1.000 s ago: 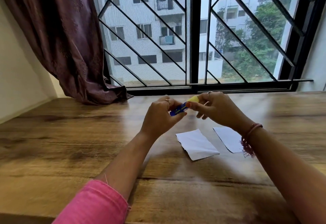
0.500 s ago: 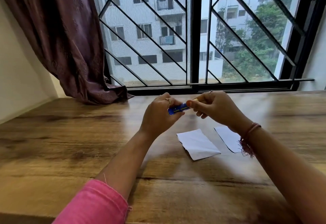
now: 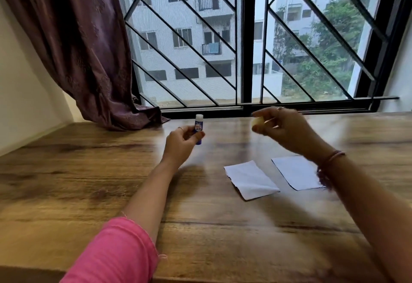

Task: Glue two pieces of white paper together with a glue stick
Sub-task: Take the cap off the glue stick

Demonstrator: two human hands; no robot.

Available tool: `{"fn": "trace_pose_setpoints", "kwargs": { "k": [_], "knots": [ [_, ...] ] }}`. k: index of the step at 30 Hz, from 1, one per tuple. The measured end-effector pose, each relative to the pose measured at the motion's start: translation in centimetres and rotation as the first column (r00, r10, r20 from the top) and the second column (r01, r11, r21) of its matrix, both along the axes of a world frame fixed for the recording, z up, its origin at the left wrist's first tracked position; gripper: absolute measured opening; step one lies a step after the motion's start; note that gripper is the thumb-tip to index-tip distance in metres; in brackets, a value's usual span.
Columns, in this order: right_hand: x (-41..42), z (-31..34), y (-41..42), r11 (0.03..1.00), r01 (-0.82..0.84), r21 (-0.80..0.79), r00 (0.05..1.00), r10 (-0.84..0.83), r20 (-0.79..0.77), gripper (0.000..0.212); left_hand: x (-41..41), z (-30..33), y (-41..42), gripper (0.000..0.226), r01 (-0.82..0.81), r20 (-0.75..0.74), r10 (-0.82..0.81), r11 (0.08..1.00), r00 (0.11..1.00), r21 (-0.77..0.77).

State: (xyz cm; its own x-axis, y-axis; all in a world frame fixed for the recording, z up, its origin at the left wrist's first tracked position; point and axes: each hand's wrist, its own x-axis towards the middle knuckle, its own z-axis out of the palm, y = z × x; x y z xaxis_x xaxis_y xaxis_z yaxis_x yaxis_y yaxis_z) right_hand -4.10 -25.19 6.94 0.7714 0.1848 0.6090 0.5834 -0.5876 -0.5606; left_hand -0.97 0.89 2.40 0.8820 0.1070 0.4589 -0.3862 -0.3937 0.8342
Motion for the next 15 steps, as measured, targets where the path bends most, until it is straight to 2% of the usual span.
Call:
{"fn": "trace_pose_setpoints", "kwargs": {
  "k": [4,7,9,15],
  "knots": [
    [-0.2,-1.4,3.0,0.996,-0.048,-0.071,0.992,0.039,-0.122,0.037,0.8,-0.8,0.4,0.026,-0.053,-0.081,0.038,0.980,0.996,-0.193],
    [-0.4,-1.3,5.2,0.980,-0.112,-0.162,0.991,0.097,-0.097,0.032,1.2,-0.8,0.6,0.020,-0.104,-0.106,0.073,0.940,0.992,-0.324],
    [-0.3,-0.9,6.7,0.968,-0.120,-0.221,0.991,0.105,-0.080,0.031,1.4,-0.9,0.9,0.020,-0.139,-0.124,0.101,0.923,0.987,-0.359],
    [0.4,-2.7,10.1,0.934,-0.160,-0.319,0.969,0.086,-0.232,0.032,1.5,-0.7,1.2,0.021,-0.140,-0.122,0.095,0.889,0.988,-0.436]
  ]
}}
